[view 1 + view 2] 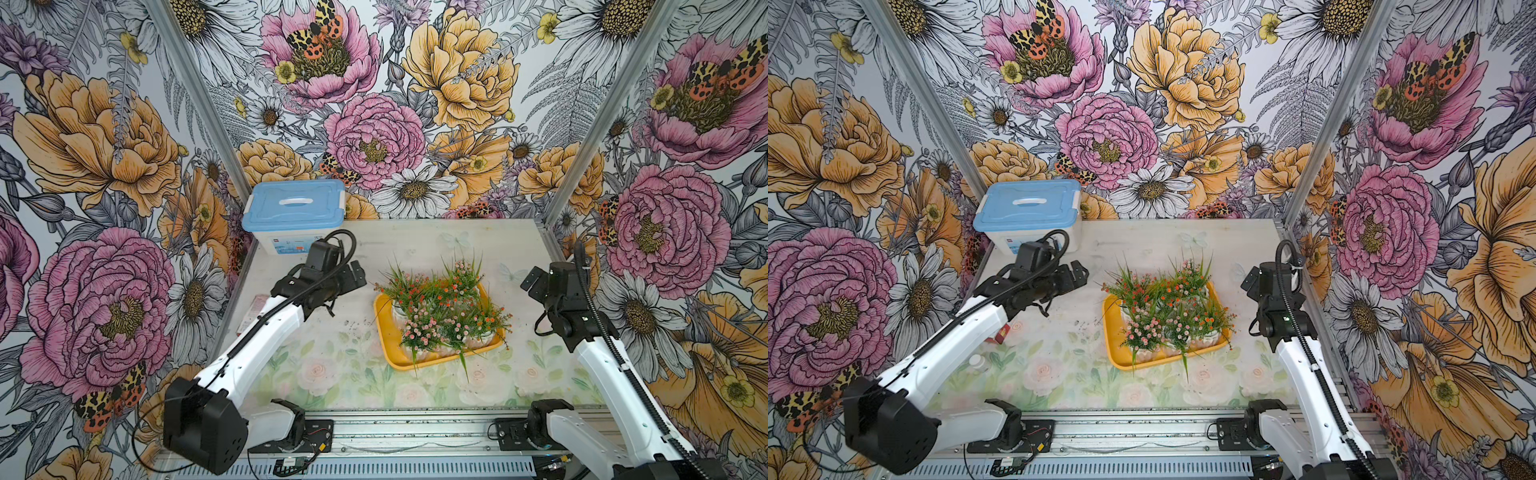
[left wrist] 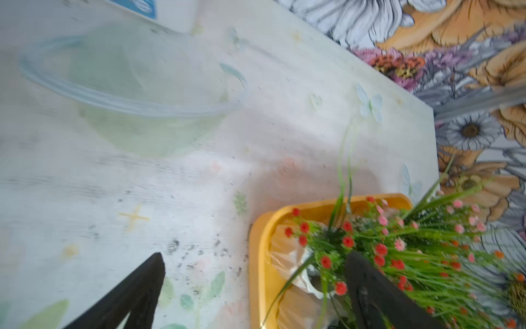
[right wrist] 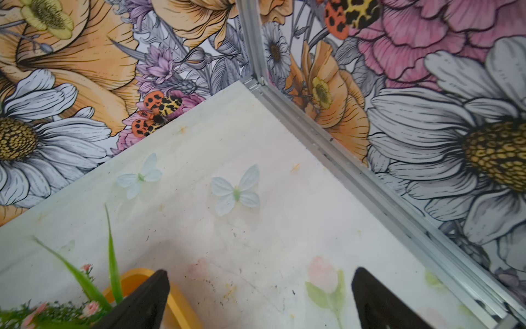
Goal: Put the potted gypsophila into the storage box
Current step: Place the baby's breath potted plant at the storage box, then reset both arms
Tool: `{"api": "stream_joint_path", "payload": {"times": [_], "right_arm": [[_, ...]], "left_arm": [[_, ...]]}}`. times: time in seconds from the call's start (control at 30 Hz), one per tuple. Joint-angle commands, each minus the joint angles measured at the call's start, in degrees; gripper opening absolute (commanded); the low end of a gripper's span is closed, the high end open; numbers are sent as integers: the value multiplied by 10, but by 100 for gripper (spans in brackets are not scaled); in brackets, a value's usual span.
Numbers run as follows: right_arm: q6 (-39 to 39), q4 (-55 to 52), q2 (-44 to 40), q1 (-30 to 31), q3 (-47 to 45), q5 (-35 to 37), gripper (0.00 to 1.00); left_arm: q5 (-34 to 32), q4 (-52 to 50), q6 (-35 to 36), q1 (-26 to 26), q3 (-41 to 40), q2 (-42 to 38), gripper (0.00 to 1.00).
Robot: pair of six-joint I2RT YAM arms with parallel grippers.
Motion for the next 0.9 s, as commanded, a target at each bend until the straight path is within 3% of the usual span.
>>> {"api": "stream_joint_path", "payload": {"times": [0.0, 0.17, 0.27, 0.43, 0.63, 0.73, 0.87], "right_arm": [[-44, -1, -3, -24, -5, 8, 99], [-83, 1, 20, -28, -29, 83, 99], [-84, 8, 32, -30, -42, 82, 99], [-75, 54, 54, -31, -71, 75, 99], [-95, 231, 44, -31, -170, 38, 99], [-98, 322, 48, -30, -213, 58, 99], [-148, 501, 93, -28, -275, 36, 99]], "left_arm": [[-31, 9, 73, 50, -28, -45, 99], [-101, 97, 222, 76, -86, -86, 99], [-96, 219, 295, 91, -164, -117, 99], [-106, 418, 310, 133, -299, -133, 99], [-106, 655, 304, 190, -388, -36, 99], [-118, 751, 287, 203, -402, 37, 99], [-58, 787, 311, 212, -361, 110, 99]]}}
